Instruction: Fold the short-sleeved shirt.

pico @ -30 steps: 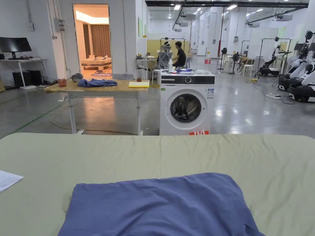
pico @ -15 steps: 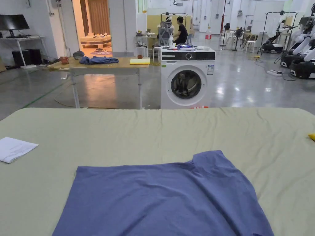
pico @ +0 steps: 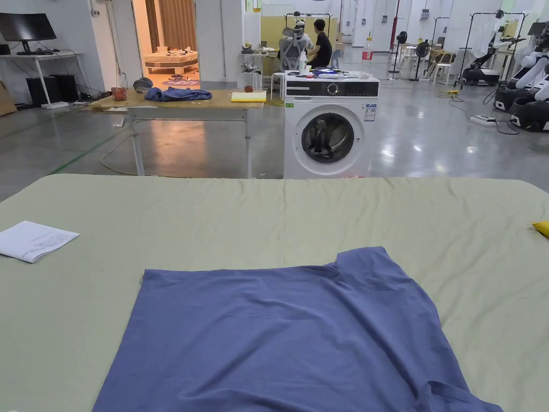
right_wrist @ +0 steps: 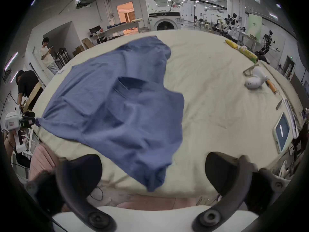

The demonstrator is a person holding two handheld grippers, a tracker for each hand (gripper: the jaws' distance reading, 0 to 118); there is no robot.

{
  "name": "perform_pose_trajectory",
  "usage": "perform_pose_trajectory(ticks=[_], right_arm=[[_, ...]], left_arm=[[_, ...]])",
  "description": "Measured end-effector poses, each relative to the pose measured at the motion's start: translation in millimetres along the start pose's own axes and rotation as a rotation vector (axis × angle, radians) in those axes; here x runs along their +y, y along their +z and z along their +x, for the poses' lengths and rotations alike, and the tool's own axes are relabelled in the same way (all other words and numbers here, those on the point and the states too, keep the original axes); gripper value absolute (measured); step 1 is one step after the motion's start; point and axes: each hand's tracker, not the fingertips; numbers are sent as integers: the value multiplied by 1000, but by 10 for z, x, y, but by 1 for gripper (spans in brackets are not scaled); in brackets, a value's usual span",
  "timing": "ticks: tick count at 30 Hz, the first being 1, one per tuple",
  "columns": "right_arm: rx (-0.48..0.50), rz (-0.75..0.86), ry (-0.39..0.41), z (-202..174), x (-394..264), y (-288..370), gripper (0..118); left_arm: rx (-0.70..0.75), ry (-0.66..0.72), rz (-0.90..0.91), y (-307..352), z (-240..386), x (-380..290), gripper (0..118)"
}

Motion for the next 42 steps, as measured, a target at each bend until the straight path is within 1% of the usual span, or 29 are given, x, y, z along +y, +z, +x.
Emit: perform_pose_trajectory(ticks=[1,4,6,7,8,9,10,11,12,13,15,17,19,21,23,24,27,28,29,30,31,32,33,35,37,39,40,42], right_arm=[[42,76,-9,-59,48,93,115],[1,252,-10,-292,118,355,114],[-6,490,-8,-497,89,508,114],[-11,605,9,-604,61,574,109],[-14,725,29,-733,4,644,100],[-39,827,38,-864,-24,671,84],[-67,904,34,-988,-34,678,44],[-104,940,37,-1095,-11,666,10],[-141,963,41,-1191,-13,667,0],[-159,998,35,-1249,7,676,0],[-116,1019,14,-1290,59,706,0],[-106,1013,-5,-1289,109,747,0],[-115,1017,-7,-1266,120,805,0],[-112,1011,-26,-1206,113,896,0],[-113,974,-50,-1156,117,971,0],[-109,953,-51,-1129,98,1004,0],[-104,876,-48,-1053,76,1003,0],[-94,847,-57,-1036,67,995,0],[-83,828,-68,-1013,57,973,0],[-71,805,-77,-995,52,943,0],[-63,789,-81,-982,48,914,0],[-61,775,-83,-978,42,881,0],[-65,761,-81,-983,40,853,0],[-64,745,-76,-993,34,803,0],[-51,724,-81,-1007,42,763,0],[-25,702,-79,-1023,68,729,0],[-17,697,-74,-1036,79,713,0],[-13,688,-50,-1069,102,693,0]], left_arm=[[-15,48,77,125,41,69,89],[-2,131,315,440,246,189,88],[0,147,482,625,513,204,87],[28,145,583,679,642,183,83],[59,122,660,721,761,170,73],[74,96,711,751,869,168,57],[105,66,765,764,1002,161,25],[145,8,804,768,1109,165,6],[179,-17,828,763,1194,170,1],[193,-29,854,788,1236,195,0],[160,-38,829,754,1331,300,0],[177,-59,834,794,1370,332,0],[173,-36,840,822,1346,369,0],[237,6,754,878,1283,456,0],[216,72,583,891,1072,586,0],[148,125,454,876,914,663,0],[-9,319,-23,643,360,730,0],[-52,305,-101,531,234,655,2],[-35,276,-90,463,148,585,8],[7,268,-103,410,105,497,23],[26,289,-137,312,22,454,67],[54,349,-167,200,-80,399,89],[69,377,-178,103,-152,352,97],[43,427,-142,-38,-303,233,97],[54,481,-189,-242,-349,229,97],[114,459,-245,-452,-331,177,97],[147,427,-300,-575,-305,165,97],[157,343,-360,-711,-184,95,91]])
